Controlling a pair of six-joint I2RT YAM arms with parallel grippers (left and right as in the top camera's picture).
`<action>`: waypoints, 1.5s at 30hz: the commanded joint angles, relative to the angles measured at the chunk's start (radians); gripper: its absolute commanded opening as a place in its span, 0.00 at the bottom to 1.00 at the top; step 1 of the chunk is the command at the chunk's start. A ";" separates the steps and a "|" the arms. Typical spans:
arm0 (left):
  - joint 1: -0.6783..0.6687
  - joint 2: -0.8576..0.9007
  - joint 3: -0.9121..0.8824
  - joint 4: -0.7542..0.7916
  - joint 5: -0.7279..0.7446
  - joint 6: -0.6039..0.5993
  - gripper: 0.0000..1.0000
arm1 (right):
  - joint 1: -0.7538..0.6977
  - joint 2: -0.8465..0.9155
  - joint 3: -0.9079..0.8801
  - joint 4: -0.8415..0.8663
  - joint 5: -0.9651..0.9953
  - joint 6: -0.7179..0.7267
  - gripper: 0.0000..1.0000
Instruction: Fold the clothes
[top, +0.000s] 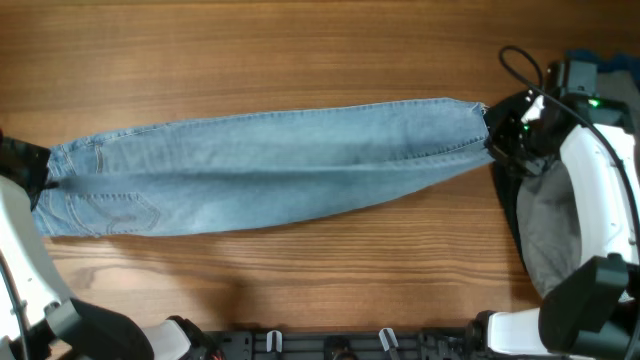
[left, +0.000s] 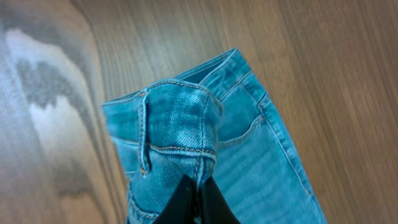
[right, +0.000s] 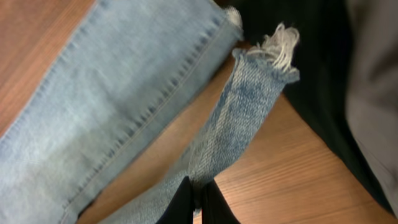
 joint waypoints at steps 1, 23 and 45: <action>-0.006 0.037 0.027 0.058 0.005 -0.010 0.04 | 0.026 0.026 0.015 0.051 0.005 -0.011 0.04; -0.033 0.147 0.027 0.200 0.054 -0.010 0.04 | 0.042 0.142 0.015 0.292 0.005 -0.014 0.04; -0.069 0.174 0.027 0.299 0.054 -0.010 0.04 | 0.042 0.142 0.015 0.384 0.005 -0.006 0.04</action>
